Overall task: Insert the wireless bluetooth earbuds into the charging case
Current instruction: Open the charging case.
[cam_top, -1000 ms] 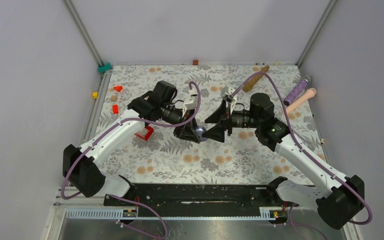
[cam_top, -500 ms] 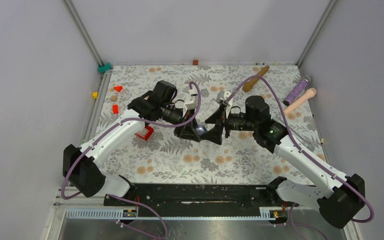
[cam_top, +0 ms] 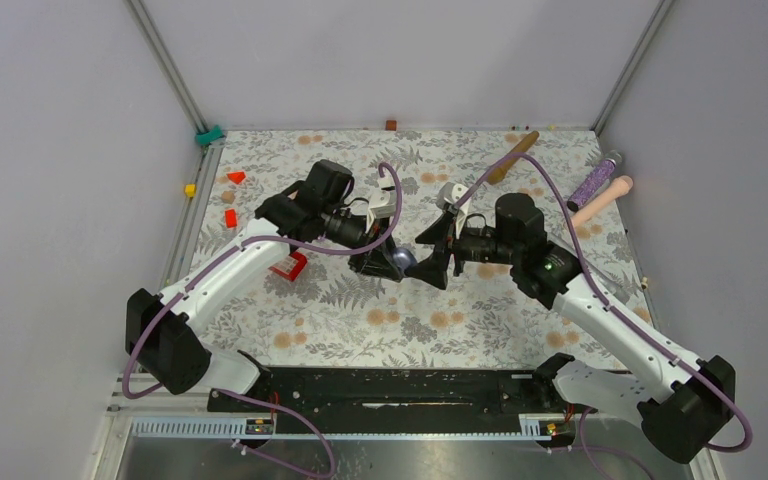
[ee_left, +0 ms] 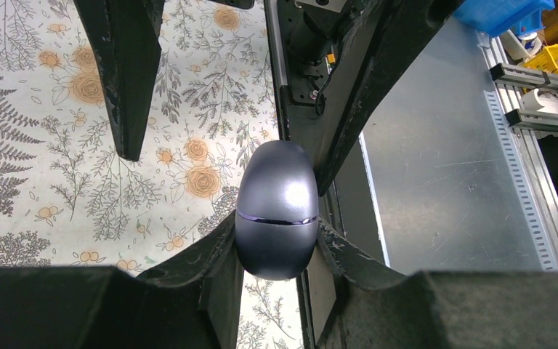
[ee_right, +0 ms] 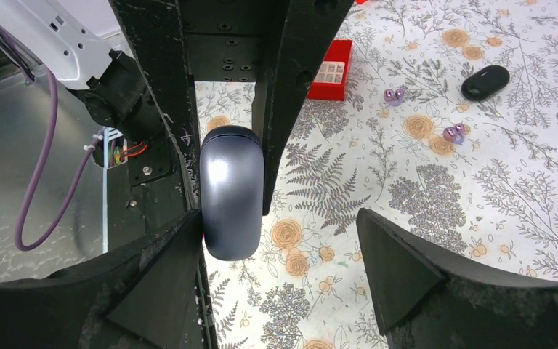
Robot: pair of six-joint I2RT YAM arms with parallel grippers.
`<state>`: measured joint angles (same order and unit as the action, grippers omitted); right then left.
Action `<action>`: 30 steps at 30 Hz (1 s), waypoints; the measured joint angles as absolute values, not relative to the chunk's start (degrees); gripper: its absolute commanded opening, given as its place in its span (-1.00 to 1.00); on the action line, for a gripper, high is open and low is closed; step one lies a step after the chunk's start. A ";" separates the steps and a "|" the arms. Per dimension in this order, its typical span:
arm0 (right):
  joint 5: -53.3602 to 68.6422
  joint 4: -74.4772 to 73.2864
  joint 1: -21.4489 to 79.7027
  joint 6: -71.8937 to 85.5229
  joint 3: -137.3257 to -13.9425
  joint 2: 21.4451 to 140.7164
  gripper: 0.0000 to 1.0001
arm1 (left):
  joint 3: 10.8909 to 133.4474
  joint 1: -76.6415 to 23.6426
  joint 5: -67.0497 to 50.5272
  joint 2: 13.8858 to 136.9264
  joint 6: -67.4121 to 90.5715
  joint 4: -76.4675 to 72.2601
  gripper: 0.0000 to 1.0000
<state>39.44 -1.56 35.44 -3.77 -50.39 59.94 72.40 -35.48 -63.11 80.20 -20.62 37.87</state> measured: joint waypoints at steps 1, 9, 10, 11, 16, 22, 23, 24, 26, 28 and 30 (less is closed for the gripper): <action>39.33 -1.61 35.40 -3.84 -50.39 59.83 0.69 | 72.40 -35.48 -63.13 80.20 -20.62 37.76 -1.00; 38.44 -2.57 34.28 -3.84 -50.39 58.59 0.68 | 72.40 -35.46 -62.83 80.20 -20.73 36.29 -1.00; 38.44 -2.70 34.11 -3.86 -50.39 58.50 0.68 | 72.40 -35.40 -62.76 80.20 -20.73 36.34 -1.00; 38.39 -2.92 33.78 -3.84 -50.39 58.33 0.68 | 72.40 -35.27 -62.67 80.20 -20.75 36.51 -1.00; 37.95 -3.22 32.67 -3.84 -50.50 57.76 0.68 | 72.40 -34.87 -62.35 80.23 -20.75 37.34 -1.00; 36.23 -3.55 31.53 -3.88 -50.50 57.12 0.69 | 72.40 -34.81 -62.70 80.23 -20.73 38.44 -1.00; 35.81 -3.57 31.40 -3.86 -50.52 57.12 0.69 | 72.40 -34.94 -62.98 80.23 -20.73 38.59 -1.00; 35.38 -3.60 31.33 -3.86 -50.52 57.12 0.69 | 72.40 -35.05 -63.20 80.23 -20.73 38.68 -1.00; 35.11 -3.66 31.22 -3.86 -50.52 57.08 0.69 | 72.40 -35.20 -63.22 80.23 -20.73 38.76 -1.00; 34.96 -3.77 31.22 -3.86 -50.54 56.93 0.70 | 72.40 -35.20 -63.26 80.23 -20.73 38.79 -1.00; 34.83 -3.90 31.14 -3.86 -50.57 56.66 0.72 | 72.40 -35.18 -63.24 80.23 -20.78 38.96 -1.00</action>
